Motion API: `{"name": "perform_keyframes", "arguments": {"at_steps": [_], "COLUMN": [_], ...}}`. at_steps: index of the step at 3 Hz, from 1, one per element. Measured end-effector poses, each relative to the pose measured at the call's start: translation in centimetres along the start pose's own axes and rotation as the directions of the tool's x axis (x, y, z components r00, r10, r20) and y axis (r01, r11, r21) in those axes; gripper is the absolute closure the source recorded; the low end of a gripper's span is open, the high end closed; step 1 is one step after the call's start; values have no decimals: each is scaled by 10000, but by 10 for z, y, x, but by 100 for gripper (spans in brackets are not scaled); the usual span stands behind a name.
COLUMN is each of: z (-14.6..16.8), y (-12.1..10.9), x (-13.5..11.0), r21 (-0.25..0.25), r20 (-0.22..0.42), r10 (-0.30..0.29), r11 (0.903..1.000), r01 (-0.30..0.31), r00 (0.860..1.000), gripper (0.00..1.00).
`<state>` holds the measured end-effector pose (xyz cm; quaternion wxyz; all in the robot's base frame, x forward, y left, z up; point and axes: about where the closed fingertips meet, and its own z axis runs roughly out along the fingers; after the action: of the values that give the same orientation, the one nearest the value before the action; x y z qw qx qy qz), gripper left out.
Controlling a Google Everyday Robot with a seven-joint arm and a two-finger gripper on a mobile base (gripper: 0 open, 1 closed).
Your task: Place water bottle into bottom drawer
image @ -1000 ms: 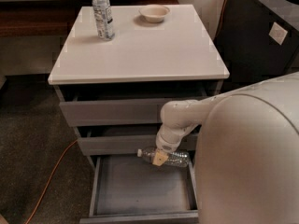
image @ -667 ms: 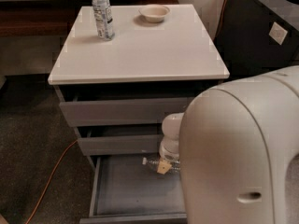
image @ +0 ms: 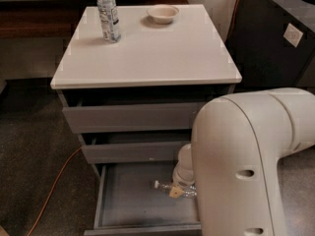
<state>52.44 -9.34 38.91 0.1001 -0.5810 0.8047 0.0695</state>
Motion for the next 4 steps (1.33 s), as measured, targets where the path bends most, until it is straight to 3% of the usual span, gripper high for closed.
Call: {"name": "perform_keyframes", "arguments": {"at_steps": [2,4], "z": [80,147], "y": [-4,-7], "x": [32,51], "r21": [-341,-1004], "r20": [-53,257], "r10": [46,-76], "r11": [9994,9949], "r01": [-48,101], "r00": [10000,9996], "gripper": [100,100]}}
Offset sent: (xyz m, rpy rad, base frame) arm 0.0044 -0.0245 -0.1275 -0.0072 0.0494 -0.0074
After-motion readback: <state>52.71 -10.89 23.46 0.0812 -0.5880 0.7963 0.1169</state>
